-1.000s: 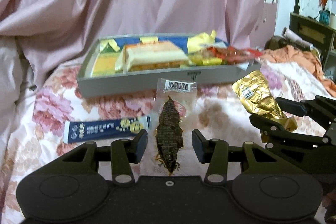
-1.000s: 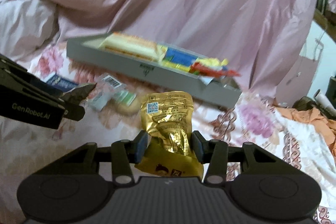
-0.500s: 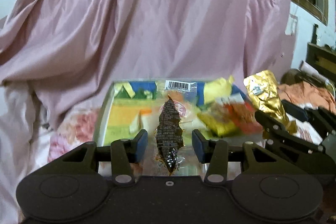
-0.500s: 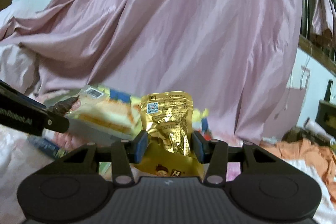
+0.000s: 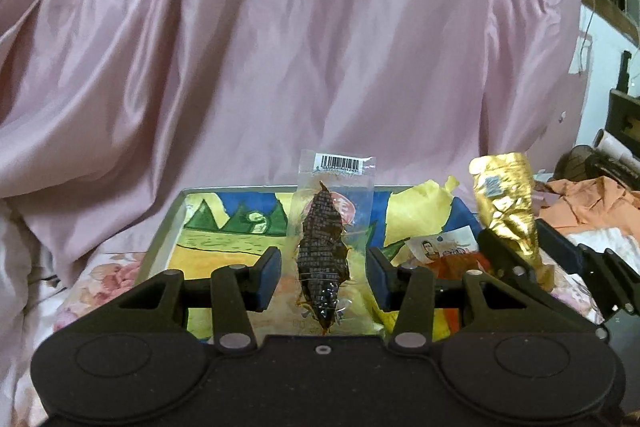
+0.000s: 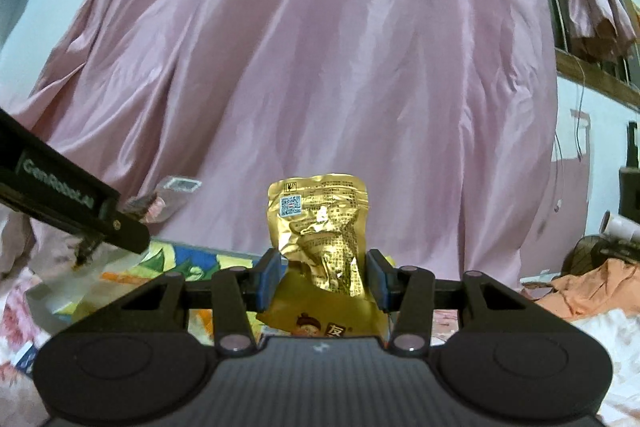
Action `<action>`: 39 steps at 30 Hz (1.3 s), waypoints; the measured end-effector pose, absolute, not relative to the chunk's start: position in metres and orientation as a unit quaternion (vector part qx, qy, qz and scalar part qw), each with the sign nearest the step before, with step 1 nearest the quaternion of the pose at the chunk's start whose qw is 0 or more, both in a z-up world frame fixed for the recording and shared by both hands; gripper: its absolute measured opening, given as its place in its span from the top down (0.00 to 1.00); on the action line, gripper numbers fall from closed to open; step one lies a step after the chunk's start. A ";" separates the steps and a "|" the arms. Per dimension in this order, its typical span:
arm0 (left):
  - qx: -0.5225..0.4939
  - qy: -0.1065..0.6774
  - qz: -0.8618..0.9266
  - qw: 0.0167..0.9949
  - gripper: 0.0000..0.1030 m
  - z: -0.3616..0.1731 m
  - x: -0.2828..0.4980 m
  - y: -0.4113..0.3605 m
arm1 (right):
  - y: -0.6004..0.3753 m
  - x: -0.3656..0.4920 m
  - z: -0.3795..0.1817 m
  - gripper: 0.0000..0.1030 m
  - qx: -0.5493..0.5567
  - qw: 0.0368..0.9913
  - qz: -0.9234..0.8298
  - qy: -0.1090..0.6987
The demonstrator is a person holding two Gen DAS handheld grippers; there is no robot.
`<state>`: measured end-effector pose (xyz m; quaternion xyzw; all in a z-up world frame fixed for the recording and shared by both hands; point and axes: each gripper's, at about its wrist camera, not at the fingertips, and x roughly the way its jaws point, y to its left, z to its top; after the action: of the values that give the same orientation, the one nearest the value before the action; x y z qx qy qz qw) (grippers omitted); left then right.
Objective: Organize snacks
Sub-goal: 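Carry the fish strip and gold packet over the grey tray, then open both grippers to drop the fish strip and gold packet into the tray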
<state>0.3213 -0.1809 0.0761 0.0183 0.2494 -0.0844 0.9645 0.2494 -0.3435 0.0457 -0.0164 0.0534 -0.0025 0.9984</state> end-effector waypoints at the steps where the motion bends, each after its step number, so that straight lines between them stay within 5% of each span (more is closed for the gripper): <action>1: 0.019 0.251 -0.082 0.964 0.53 0.075 0.326 -0.183 | -0.346 0.252 0.044 0.51 -0.012 0.999 -0.003 0.053; 28: 0.029 0.276 -0.064 0.959 0.53 0.049 0.372 -0.200 | -0.376 0.293 0.025 0.49 0.101 0.990 0.030 0.098; 39: -0.014 0.247 -0.036 0.968 0.16 0.056 0.360 -0.180 | -0.376 0.297 0.024 0.40 0.103 0.988 0.033 0.110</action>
<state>0.3598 -0.1795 0.0559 -0.0143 0.2470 -0.0364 0.9682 0.2974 -0.3760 0.0235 0.1032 0.1096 0.0332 0.9881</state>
